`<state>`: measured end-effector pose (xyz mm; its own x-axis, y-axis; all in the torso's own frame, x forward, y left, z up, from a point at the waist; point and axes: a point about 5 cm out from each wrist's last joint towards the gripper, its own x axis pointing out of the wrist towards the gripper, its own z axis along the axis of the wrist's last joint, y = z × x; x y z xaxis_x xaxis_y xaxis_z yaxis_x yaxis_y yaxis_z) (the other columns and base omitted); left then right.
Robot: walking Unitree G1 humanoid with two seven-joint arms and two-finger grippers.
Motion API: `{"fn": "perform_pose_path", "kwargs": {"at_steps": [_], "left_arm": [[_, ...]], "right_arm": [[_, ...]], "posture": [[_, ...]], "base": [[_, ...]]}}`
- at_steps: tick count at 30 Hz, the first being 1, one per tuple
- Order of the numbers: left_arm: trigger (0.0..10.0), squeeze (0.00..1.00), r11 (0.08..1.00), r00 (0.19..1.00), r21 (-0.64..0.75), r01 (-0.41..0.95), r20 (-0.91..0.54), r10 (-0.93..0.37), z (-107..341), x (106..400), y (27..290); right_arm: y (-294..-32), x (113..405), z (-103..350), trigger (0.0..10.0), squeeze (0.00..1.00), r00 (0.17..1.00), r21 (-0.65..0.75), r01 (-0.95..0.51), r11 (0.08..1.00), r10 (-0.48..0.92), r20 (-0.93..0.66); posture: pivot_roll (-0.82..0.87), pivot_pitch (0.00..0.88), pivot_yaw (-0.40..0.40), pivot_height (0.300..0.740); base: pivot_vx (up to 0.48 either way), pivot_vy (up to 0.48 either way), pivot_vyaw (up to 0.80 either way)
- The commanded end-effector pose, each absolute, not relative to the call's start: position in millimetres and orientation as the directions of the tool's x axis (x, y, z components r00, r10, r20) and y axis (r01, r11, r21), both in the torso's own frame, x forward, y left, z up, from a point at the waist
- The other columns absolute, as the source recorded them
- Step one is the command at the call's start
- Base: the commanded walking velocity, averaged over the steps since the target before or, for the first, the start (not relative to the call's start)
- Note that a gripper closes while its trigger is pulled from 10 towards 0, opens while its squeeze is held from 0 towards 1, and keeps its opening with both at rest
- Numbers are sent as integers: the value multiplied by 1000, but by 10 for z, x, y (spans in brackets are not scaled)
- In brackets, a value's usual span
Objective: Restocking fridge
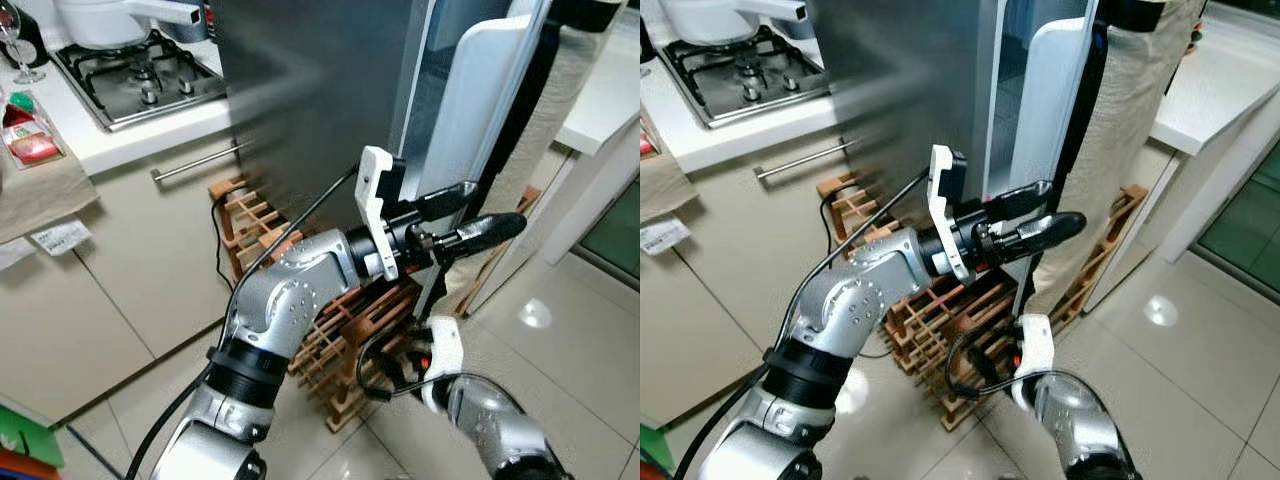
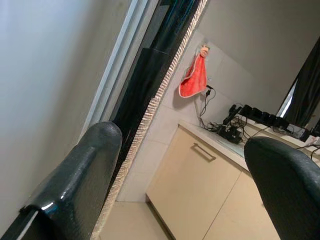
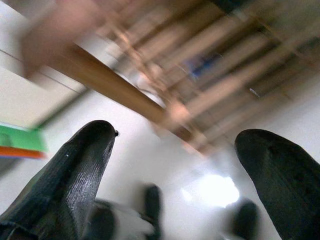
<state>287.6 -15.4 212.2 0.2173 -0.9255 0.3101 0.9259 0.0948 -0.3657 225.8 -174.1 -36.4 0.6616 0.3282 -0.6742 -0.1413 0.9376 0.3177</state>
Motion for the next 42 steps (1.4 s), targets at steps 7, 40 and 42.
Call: {"fn": "perform_pose_path", "kwargs": {"at_steps": [7,40,42], "left_arm": [[10000,0,99,212,-350,932,303,-929,2150,2863,-177],[10000,0,-437,-152,-351,828,610,-778,2986,2586,-285],[10000,0,-410,-135,-370,834,584,-800,2903,2594,-246]], "right_arm": [[-2319,2075,-462,10000,0,692,17,39,999,-15,-722],[-1557,2165,-706,10000,0,527,146,32,989,107,-843],[-1492,2127,-731,10000,0,506,155,22,988,123,-854]], "posture": [[-184,0,25,740],[-182,0,44,740],[-182,0,44,740]], "base": [[0,0,0],[0,0,0],[0,0,0]]}}
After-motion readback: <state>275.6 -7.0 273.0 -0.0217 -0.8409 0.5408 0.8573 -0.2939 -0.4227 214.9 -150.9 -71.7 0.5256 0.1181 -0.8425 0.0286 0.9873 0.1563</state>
